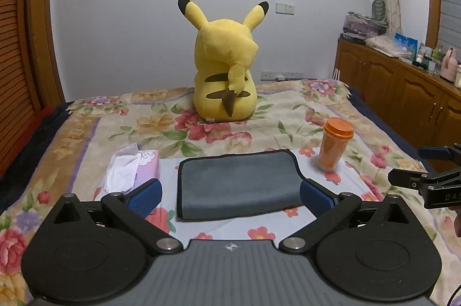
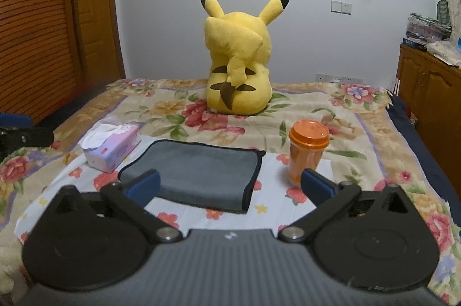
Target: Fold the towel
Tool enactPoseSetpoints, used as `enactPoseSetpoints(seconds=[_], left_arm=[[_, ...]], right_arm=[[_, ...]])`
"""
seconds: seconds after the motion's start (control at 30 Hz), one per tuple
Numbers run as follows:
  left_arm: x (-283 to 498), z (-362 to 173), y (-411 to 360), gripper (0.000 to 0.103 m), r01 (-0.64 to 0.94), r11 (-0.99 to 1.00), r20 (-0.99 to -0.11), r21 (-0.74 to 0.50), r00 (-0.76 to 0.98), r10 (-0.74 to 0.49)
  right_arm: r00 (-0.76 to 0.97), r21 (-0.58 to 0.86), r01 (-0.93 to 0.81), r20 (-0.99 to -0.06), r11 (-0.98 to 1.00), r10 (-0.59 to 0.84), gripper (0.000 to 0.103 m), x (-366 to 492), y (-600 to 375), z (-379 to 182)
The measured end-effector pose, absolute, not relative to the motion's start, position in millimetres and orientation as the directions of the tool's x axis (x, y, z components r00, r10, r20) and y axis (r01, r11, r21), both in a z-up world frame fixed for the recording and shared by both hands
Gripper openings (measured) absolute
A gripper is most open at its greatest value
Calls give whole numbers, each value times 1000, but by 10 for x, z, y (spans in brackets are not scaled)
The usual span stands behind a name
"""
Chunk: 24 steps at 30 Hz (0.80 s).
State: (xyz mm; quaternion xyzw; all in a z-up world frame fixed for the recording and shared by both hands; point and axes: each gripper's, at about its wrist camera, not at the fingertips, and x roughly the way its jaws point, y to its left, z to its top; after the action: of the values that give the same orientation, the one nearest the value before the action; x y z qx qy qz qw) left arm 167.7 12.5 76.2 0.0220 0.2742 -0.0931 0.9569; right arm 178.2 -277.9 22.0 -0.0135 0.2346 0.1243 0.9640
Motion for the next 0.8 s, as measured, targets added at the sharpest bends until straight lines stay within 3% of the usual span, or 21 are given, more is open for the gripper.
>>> enactPoseSetpoints(seconds=[0.8], left_arm=[[731,446,-75,103,203,979,-530,15,832,-165]], right_arm=[[865,76,-253,-429,964,261,103,939,-2650,49]])
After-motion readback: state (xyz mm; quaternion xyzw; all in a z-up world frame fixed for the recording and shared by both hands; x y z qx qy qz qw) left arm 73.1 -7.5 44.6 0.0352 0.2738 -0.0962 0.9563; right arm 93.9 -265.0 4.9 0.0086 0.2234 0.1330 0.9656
